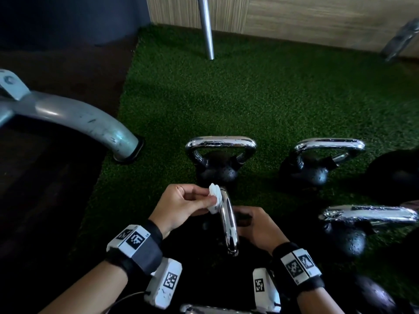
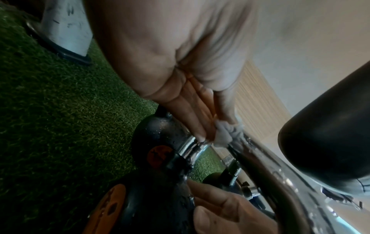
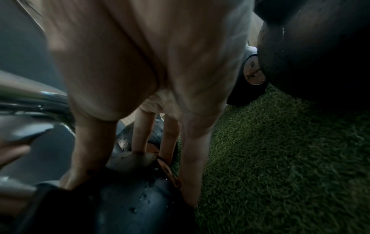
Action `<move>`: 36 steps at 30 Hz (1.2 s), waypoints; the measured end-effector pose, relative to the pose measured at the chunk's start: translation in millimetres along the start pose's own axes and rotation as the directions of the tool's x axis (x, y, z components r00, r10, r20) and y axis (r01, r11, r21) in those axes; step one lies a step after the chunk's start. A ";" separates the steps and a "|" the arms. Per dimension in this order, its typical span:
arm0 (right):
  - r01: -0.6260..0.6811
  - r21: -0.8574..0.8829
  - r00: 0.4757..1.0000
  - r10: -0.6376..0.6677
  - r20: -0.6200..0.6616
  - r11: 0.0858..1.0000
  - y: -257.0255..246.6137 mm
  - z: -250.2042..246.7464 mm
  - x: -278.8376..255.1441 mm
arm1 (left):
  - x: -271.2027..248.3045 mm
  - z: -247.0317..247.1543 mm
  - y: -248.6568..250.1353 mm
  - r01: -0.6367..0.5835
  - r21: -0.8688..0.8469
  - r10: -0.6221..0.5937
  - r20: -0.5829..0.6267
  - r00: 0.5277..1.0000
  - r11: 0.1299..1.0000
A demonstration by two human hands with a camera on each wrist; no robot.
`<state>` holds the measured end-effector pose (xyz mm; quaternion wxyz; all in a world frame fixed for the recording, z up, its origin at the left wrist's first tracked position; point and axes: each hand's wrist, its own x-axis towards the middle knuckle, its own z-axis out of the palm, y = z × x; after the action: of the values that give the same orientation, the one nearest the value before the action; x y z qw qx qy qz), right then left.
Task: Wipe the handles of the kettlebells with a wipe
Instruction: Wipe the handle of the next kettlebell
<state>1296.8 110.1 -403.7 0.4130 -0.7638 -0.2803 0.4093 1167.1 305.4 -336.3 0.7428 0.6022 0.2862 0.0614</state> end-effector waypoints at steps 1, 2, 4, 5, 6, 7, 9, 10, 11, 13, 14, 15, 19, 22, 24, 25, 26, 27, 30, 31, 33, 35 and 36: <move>-0.002 0.000 1.000 0.002 0.001 1.000 -1.7 0.0 -0.6 | 0.0 -0.1 1.1 0.009 -0.002 -0.009 -0.002 1.000 1.000; -0.004 0.006 1.000 0.004 0.001 1.000 -2.8 -0.2 -1.3 | -0.9 0.3 2.8 0.027 -0.003 -0.027 0.012 1.000 1.000; -0.008 0.016 1.000 0.008 -0.004 1.000 -2.5 -0.4 -2.2 | -3.6 0.1 5.0 0.076 0.033 -0.079 0.091 0.993 0.997; -0.011 0.020 1.000 0.012 -0.011 1.000 -2.7 -0.3 -2.5 | -5.0 -0.7 5.3 0.091 0.077 -0.102 0.151 0.983 0.993; -0.015 0.024 1.000 0.016 -0.019 1.000 -2.8 0.0 -2.5 | -7.0 -1.1 6.0 0.093 0.132 -0.119 0.206 0.971 0.987; -0.019 0.031 0.999 0.020 -0.026 0.999 -2.3 0.9 -2.3 | -8.0 -2.5 5.9 0.074 0.186 -0.118 0.240 0.963 0.980; -0.017 0.031 0.999 0.018 -0.038 0.999 -4.1 2.1 -2.7 | -10.0 -4.5 8.1 0.012 0.251 -0.074 0.241 0.968 0.968; -0.022 0.027 0.999 0.023 -0.043 0.999 -4.0 2.3 -2.4 | -11.9 -4.4 8.4 -0.010 0.264 -0.053 0.229 0.972 0.964; -0.027 0.034 0.999 0.028 -0.046 0.999 -4.5 2.0 -2.2 | -13.4 -4.5 6.4 -0.023 0.270 -0.041 0.227 0.973 0.963; -0.050 0.074 0.997 0.053 -0.050 0.996 -1.6 0.4 -1.3 | -19.5 -1.8 0.3 -0.051 0.296 -0.037 0.283 0.959 0.954; -0.059 0.088 0.997 0.063 -0.042 0.994 -1.3 0.1 -2.1 | -23.6 0.0 -3.3 -0.069 0.312 -0.035 0.314 0.949 0.947; -0.064 0.095 0.997 0.068 -0.037 0.993 -0.3 -0.1 -2.0 | -27.0 1.6 -6.2 -0.098 0.324 -0.016 0.329 0.944 0.941; -0.086 0.101 0.994 0.092 -0.053 0.991 1.5 3.0 -0.3 | -36.5 2.2 -12.7 -0.172 0.299 0.097 0.251 0.963 0.939; -0.114 0.094 0.991 0.120 -0.059 0.989 3.4 1.9 2.4 | -43.8 3.5 -25.1 -0.223 0.362 0.117 0.293 0.949 0.905; -0.115 0.091 0.991 0.120 -0.056 0.989 1.4 0.3 0.4 | -46.0 3.2 -30.0 -0.263 0.428 0.132 0.311 0.941 0.864; -0.111 0.088 0.991 0.117 -0.062 0.990 0.3 -0.6 -0.3 | -45.8 2.6 -28.5 -0.274 0.443 0.142 0.308 0.941 0.854; -0.106 0.082 0.992 0.112 -0.065 0.991 -1.8 -1.2 -1.2 | -45.3 1.8 -26.1 -0.281 0.448 0.150 0.305 0.940 0.849; -0.102 0.078 0.992 0.107 -0.063 0.992 -3.5 -1.2 -1.8 | -45.6 1.1 -23.9 -0.291 0.448 0.159 0.308 0.938 0.845; -0.110 0.099 0.991 0.117 -0.062 0.989 -7.4 -0.3 -3.5 | -49.9 2.1 -24.9 -0.346 0.467 0.184 0.358 0.915 0.814; -0.109 0.113 0.991 0.117 -0.062 0.988 -7.4 -0.7 -3.9 | -51.0 2.2 -29.9 -0.363 0.487 0.192 0.366 0.910 0.794; -0.111 0.124 0.992 0.119 -0.053 0.986 -6.7 -1.8 -4.0 | -51.8 1.2 -41.7 -0.367 0.548 0.196 0.345 0.918 0.752; -0.108 0.117 0.992 0.114 -0.046 0.987 -8.9 -1.7 -4.4 | -50.8 -1.0 -48.4 -0.349 0.590 0.190 0.315 0.930 0.729; -0.108 0.111 0.992 0.114 -0.050 0.988 -10.0 -1.2 -4.4 | -49.4 -2.1 -48.3 -0.345 0.594 0.184 0.315 0.931 0.727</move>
<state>1294.7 111.2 -393.0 0.4378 -0.7659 -0.2032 0.4248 1112.9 272.7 -364.1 0.5046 0.8562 0.1105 -0.0052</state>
